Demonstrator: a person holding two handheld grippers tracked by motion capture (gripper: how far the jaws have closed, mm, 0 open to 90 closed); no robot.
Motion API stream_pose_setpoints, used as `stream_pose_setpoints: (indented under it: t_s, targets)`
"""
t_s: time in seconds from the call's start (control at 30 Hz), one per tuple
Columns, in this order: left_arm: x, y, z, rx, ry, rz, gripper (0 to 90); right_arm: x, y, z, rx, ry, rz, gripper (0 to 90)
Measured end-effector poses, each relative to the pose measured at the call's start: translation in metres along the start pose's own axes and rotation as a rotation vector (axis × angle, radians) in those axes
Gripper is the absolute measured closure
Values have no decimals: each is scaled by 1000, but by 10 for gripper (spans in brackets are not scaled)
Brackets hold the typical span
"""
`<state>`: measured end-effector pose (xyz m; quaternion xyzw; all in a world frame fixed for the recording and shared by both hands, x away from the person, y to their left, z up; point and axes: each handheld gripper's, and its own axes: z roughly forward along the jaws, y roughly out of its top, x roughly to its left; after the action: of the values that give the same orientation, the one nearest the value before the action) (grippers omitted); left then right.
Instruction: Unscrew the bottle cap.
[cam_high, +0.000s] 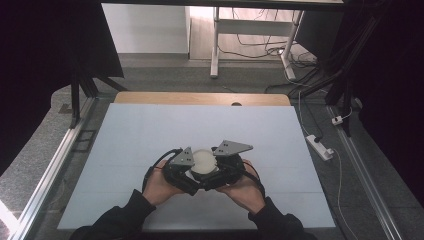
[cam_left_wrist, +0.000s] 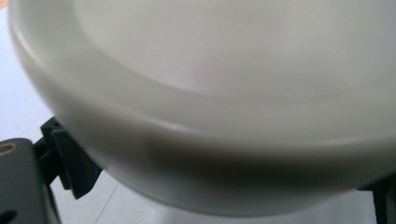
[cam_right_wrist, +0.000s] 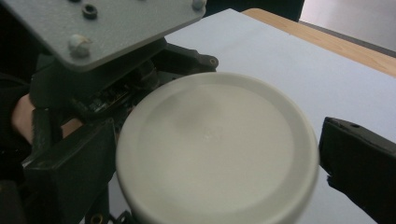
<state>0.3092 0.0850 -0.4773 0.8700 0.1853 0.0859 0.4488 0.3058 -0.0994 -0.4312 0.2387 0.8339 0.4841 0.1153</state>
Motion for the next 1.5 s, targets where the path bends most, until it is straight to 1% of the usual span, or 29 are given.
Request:
stream_pose_setpoints:
  t_s: [0.07,0.13,0.17,0.3,0.4,0.53,0.6,0.63,0.67,0.7,0.77,0.8,0.83,0.9,0.93,0.97,1.0,1.03,1.1,1.13,1.17,1.2,1.27,1.3,1.33,1.37,1.4,1.43,1.5]
  targets:
    - [0,0,0,1,0,0,74,1,1,5,5,-3,-4,9]
    - [0,0,0,-2,1,-2,74,1,1,6,-4,-7,-8,56]
    - [0,0,0,-2,1,-2,74,1,1,6,-7,-1,-4,62]
    - [1,0,-1,-6,2,-7,75,1,0,6,-22,-1,-11,70]
    - [2,1,-2,-8,-12,-10,75,1,0,6,-26,3,-1,72]
    - [3,2,-3,-4,-34,-2,75,-2,1,4,-30,30,-18,75]
    - [3,2,-3,-6,-50,4,75,-4,2,3,-26,59,-29,75]
    - [4,2,-3,-6,-60,8,75,-8,2,2,-27,99,-49,76]
    - [5,3,-3,1,-85,20,75,-11,2,2,-24,127,-54,76]
    - [5,3,-3,1,-85,20,75,-14,2,2,-18,158,-69,76]
    - [6,2,-3,-3,-125,36,75,-19,1,1,-15,230,-89,75]
    - [6,2,-3,-3,-142,43,75,-19,1,1,-15,230,-89,75]
    - [6,2,-2,1,-151,59,75,-23,1,1,-9,292,-114,75]
    - [6,2,-2,4,-175,87,75,-27,2,0,-1,352,-150,75]
    - [5,2,-2,4,-186,93,75,-27,2,0,-1,352,-150,75]
    - [5,3,-2,5,-195,99,75,-29,2,0,5,377,-161,75]
    - [5,3,-2,4,-203,105,75,-32,2,0,6,425,-175,74]
    - [5,3,-2,4,-210,110,75,-32,2,0,6,425,-175,74]
    - [5,2,-2,6,-210,113,75,-33,2,1,7,450,-181,73]
    - [5,2,-2,7,-208,115,75,-33,2,1,9,447,-184,72]
    - [5,2,-2,4,-205,111,75,-33,1,1,7,447,-176,70]
    - [5,2,-2,2,-196,108,74,-32,1,2,1,428,-156,65]
    - [6,2,-3,1,-172,97,75,-31,1,2,-14,396,-140,0]
    - [7,2,-3,-5,-160,85,75,-31,1,2,-14,396,-140,0]
    - [8,2,-4,-11,-150,71,74,-28,3,1,-14,334,-131,0]
    - [9,1,-5,-14,-140,57,74,-26,4,0,-15,301,-131,0]
    - [10,1,-6,-18,-127,49,74,-25,5,-1,-23,274,-125,0]
    - [10,1,-7,-21,-112,40,74,-25,5,-1,-23,274,-125,0]
    - [11,1,-8,-24,-82,22,74,-22,6,-3,-33,217,-105,0]
